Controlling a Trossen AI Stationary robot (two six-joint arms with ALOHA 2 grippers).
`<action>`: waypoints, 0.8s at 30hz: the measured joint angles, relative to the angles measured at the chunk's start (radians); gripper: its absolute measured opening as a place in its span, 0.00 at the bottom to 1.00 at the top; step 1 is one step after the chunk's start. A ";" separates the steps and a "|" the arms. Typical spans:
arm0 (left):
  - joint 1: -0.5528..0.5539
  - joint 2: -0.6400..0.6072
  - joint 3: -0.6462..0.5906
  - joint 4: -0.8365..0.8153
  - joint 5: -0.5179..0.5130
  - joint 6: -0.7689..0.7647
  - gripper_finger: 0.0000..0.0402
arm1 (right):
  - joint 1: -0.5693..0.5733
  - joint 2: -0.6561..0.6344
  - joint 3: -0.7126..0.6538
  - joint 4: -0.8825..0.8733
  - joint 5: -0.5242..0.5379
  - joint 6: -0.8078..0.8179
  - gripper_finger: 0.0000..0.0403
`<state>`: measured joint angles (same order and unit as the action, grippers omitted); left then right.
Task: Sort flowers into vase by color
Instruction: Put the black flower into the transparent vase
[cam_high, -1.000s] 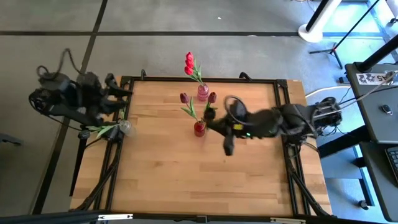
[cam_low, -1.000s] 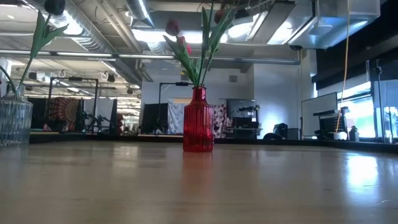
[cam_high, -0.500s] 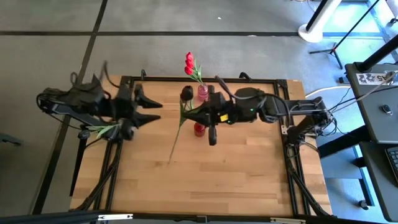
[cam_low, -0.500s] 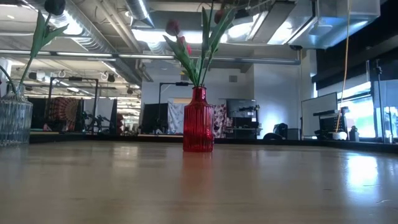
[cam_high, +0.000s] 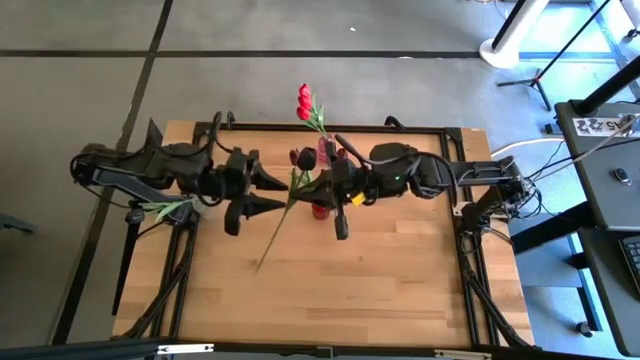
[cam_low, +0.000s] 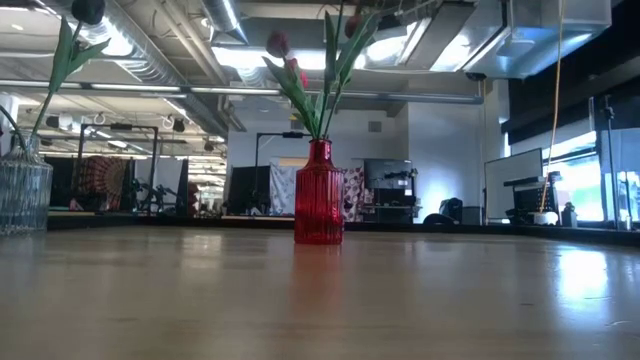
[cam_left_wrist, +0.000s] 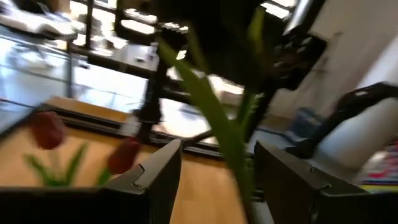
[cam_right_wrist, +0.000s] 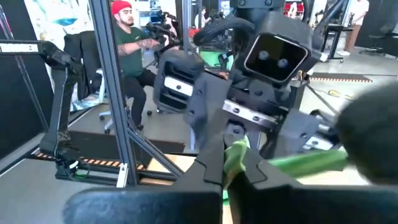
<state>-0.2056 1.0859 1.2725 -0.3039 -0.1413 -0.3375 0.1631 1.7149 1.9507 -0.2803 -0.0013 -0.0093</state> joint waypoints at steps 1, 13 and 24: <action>0.007 0.005 0.000 0.011 0.028 -0.021 0.49 | 0.000 0.000 0.000 0.000 0.000 0.000 0.00; 0.051 0.088 0.000 0.100 0.123 -0.128 0.45 | 0.001 0.002 0.000 -0.009 -0.011 -0.024 0.00; 0.049 0.036 0.000 0.088 0.081 -0.014 0.03 | 0.001 -0.001 0.000 0.003 0.079 0.057 0.32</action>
<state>-0.1570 1.1217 1.2728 -0.2159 -0.0605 -0.3515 0.1642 1.7144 1.9507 -0.2773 0.0780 0.0479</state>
